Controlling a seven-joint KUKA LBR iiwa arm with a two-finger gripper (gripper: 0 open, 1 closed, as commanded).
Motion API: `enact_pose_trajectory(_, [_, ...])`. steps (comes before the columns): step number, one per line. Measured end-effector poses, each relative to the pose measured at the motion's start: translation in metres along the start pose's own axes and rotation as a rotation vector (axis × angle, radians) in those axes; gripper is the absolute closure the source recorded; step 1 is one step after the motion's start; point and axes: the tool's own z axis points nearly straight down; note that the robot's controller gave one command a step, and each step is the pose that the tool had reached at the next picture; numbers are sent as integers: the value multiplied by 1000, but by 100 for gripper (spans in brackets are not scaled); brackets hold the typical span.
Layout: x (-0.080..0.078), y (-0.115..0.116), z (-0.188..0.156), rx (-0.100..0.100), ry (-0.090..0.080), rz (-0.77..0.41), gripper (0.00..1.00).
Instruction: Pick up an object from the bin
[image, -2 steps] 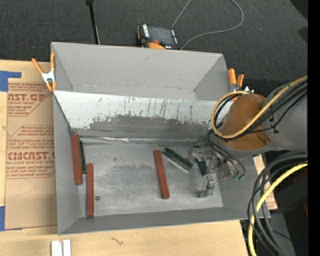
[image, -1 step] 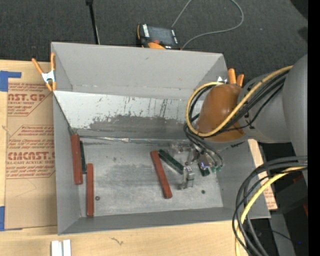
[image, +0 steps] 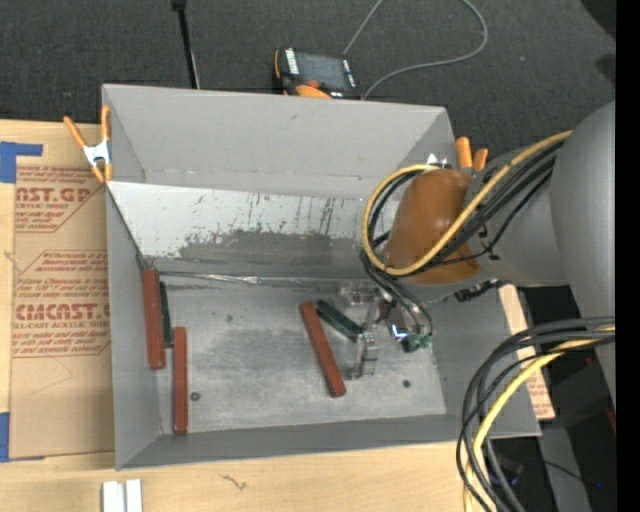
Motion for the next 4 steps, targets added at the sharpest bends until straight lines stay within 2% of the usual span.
enact_pose_trajectory(1, [-18, -45, 0, 3, -2, 58, 0])
enact_pose_trajectory(2, [-21, 10, 0, -2, 0, 55, 0])
enact_pose_trajectory(3, [-22, 7, -1, 1, -1, 58, 100])
enact_pose_trajectory(4, [-34, -2, -116, 3, -10, 19, 100])
